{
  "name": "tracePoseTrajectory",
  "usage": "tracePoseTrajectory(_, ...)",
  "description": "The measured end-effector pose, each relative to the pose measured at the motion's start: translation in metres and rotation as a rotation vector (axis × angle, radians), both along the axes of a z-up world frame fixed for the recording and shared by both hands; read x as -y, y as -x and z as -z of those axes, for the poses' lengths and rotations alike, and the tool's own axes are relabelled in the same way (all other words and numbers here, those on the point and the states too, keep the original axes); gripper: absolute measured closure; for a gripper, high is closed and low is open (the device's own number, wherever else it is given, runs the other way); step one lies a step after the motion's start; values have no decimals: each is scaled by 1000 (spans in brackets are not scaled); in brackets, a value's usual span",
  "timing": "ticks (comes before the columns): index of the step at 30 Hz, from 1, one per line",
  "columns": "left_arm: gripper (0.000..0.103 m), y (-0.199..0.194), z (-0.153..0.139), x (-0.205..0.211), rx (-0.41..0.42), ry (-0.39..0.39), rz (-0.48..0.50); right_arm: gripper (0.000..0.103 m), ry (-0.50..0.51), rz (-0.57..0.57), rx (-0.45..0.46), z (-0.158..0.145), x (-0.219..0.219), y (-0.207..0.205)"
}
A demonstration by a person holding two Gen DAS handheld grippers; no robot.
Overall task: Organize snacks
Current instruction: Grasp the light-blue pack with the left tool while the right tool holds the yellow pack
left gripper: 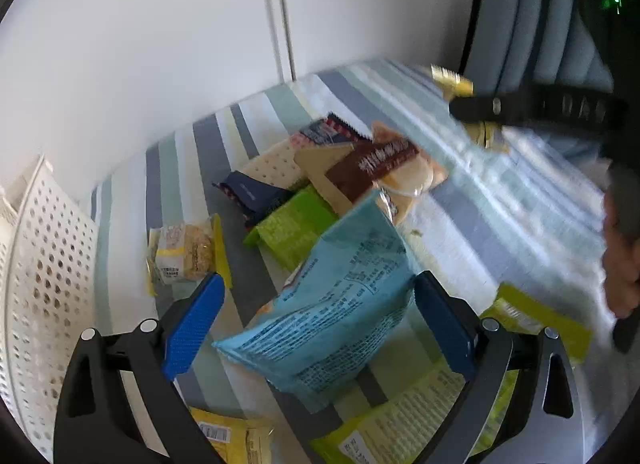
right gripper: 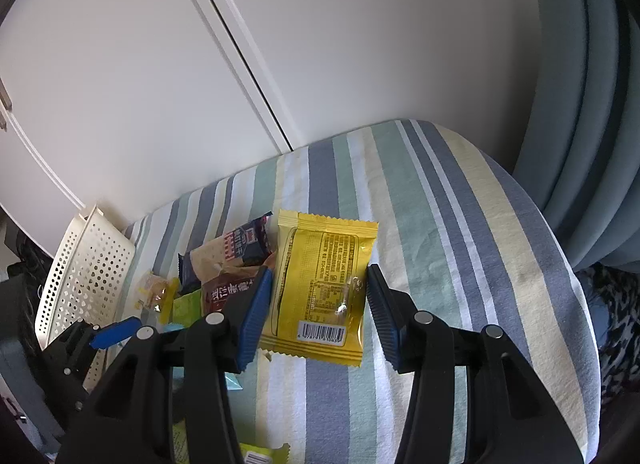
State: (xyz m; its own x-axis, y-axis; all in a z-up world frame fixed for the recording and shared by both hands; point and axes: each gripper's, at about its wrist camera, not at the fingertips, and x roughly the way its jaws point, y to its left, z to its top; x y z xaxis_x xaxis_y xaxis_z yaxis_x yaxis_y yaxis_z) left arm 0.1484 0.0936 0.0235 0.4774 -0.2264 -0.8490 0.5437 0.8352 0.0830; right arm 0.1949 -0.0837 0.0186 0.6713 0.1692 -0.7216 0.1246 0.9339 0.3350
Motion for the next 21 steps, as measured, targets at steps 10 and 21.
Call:
tracePoseTrajectory(10, 6, -14, 19, 6, -92, -17, -30, 55, -13, 8, 1, -1, 2, 0)
tracePoseTrajectory(21, 42, 14, -4, -5, -24, 67, -36, 55, -5, 9, 6, -3, -1, 2)
